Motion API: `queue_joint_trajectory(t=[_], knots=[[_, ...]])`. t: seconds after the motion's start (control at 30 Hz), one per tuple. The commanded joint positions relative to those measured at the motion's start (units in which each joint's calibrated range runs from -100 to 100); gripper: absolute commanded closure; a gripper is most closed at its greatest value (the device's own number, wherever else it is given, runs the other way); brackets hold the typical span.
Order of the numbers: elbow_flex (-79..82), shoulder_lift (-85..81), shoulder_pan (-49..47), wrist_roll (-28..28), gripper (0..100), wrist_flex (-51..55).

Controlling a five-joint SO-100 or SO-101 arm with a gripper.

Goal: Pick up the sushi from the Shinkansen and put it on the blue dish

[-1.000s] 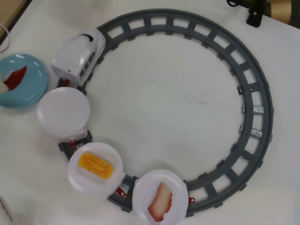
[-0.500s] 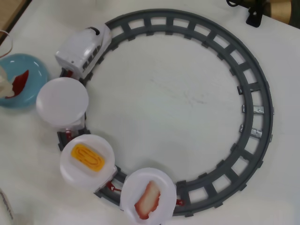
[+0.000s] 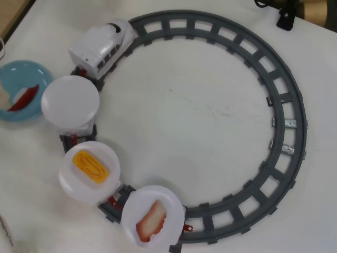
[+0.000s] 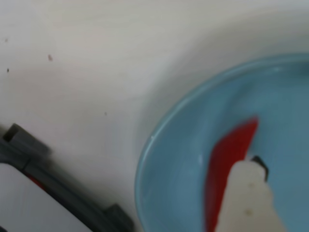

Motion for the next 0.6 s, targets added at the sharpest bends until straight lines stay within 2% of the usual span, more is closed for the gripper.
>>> queue_joint_trajectory(t=[0.0,0.13,0.33,0.57], knots=[[-2.1,-0.6,0.9,0.2,76,0.5],[-2.1,-0.6,0.9,0.2,69,0.5],[-2.4,-0.7,1.2,-0.2,69,0.8],[-3.1,-2.7,5.1,-3.8,69,0.9]])
